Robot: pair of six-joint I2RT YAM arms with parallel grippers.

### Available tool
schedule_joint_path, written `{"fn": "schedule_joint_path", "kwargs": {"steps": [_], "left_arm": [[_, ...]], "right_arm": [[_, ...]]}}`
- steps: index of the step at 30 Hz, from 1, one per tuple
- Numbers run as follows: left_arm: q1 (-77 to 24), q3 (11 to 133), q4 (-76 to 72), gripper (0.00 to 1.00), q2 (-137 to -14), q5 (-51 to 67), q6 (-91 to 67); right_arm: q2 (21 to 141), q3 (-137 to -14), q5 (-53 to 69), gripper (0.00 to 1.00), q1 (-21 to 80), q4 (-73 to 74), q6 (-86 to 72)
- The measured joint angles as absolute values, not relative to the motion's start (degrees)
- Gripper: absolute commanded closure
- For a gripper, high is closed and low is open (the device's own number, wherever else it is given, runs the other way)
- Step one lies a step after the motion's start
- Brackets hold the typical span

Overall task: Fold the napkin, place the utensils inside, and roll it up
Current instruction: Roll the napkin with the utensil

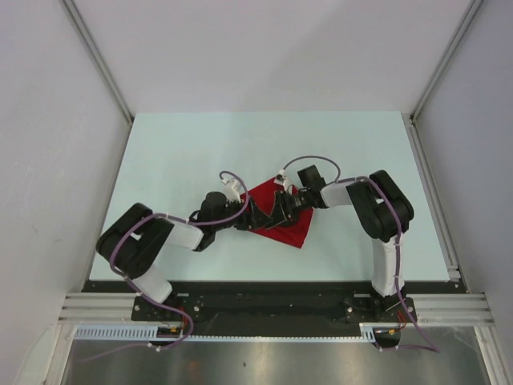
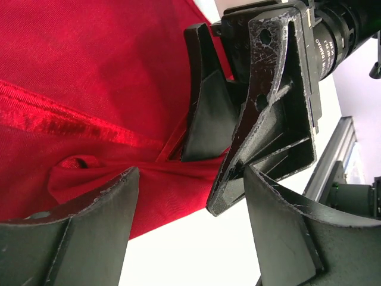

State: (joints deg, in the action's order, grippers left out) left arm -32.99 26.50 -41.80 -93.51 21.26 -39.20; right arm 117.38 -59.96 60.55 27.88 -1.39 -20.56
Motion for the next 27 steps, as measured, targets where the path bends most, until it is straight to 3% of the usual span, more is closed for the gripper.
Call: {"fn": "schedule_joint_path", "kwargs": {"steps": [6, 19, 27], "left_arm": [[-32.60, 25.93, -46.02, 0.25, -95.29, 22.39, -40.12], [-32.16, 25.78, -46.02, 0.26, -96.38, 22.55, -40.01], [-31.09, 27.14, -43.35, 0.26, -96.47, 24.47, -40.10]], "right_arm": [[113.82, -58.30, 55.99, 0.41, 27.07, 0.34, -19.07], [93.41, -47.03, 38.79, 0.39, 17.47, 9.39, -11.16], [72.36, -40.58, 14.11, 0.27, 36.84, 5.23, -8.78]]}}
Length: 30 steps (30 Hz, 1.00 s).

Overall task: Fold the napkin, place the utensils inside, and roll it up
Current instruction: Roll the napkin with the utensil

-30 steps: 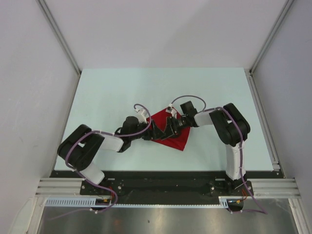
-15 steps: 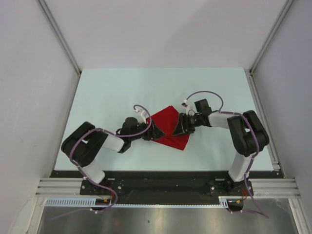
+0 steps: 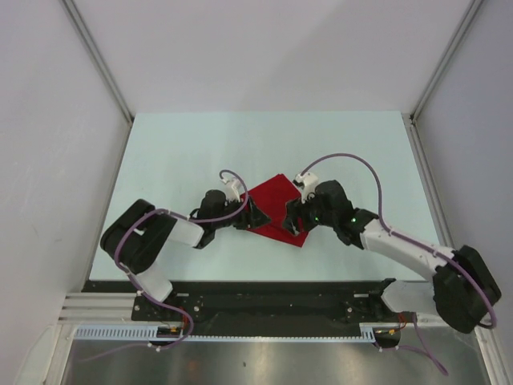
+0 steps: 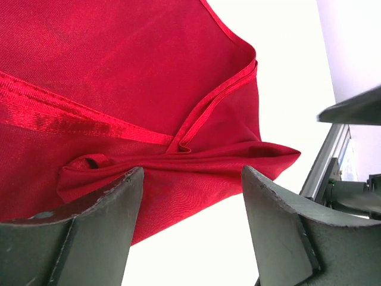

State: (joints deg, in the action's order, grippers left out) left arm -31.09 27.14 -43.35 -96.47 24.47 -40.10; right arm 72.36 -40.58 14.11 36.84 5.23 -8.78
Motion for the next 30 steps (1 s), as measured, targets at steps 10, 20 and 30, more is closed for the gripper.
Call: {"fn": "schedule_joint_path", "kwargs": {"steps": [10, 20, 30], "left_arm": [[-29.95, 29.30, -40.10, 0.26, -97.14, 27.18, -40.12], [-29.39, 31.29, -36.14, 0.26, -97.14, 28.64, -40.07], [-28.80, 31.79, -35.38, 0.26, -97.43, 29.76, -40.10]], "right_arm": [[76.77, -38.04, -0.78, 0.27, 49.78, -2.39, -1.76], [87.77, -39.70, -9.19, 0.29, 57.08, -5.28, 4.91], [87.74, -41.15, -15.20, 0.33, 62.67, -7.62, 8.10]]}}
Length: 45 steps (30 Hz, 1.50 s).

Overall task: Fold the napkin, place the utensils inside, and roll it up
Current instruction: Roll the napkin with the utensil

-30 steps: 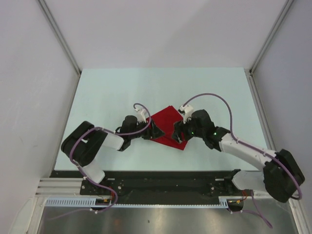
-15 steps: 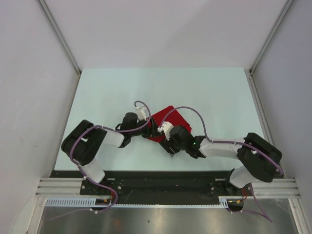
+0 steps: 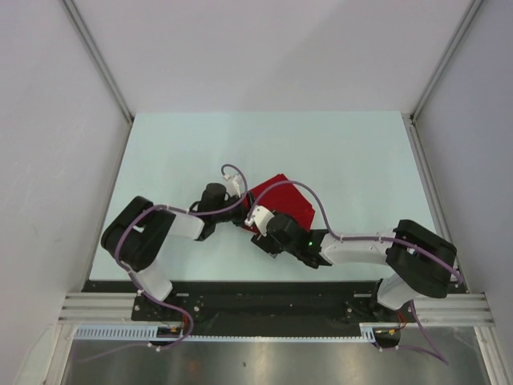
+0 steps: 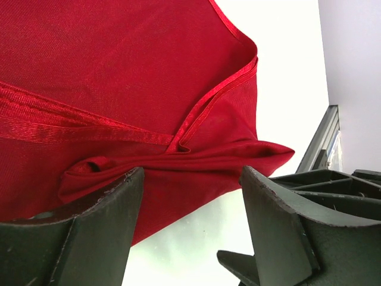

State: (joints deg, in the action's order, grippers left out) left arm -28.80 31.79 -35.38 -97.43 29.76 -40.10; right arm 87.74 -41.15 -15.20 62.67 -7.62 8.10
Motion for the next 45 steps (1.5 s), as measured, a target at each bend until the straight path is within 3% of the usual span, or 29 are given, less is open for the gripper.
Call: {"fn": "schedule_joint_path", "kwargs": {"steps": [6, 15, 27, 36, 45], "left_arm": [[-28.58, 32.08, -34.87, 0.26, -97.51, 30.26, -40.07], [-28.45, 32.08, -34.83, 0.26, -97.51, 30.48, -40.07], [-28.32, 32.53, -34.06, 0.25, -97.54, 30.79, -40.10], [-27.49, 32.86, -33.26, 0.22, -97.14, 30.87, -40.12], [-21.93, 32.86, -24.60, 0.16, -89.25, 28.80, -39.09]], "right_arm": [[89.12, -41.15, -14.15, 0.36, 60.25, -8.01, 7.79], [90.78, -41.15, -6.07, 0.58, 53.54, -8.60, 6.42], [93.30, -42.11, 2.72, 0.55, 49.82, -8.88, 2.33], [96.09, -44.56, 4.51, 0.75, 48.88, -9.15, -3.11], [97.84, -45.10, 11.22, 0.80, 46.11, -10.68, -6.85]]}}
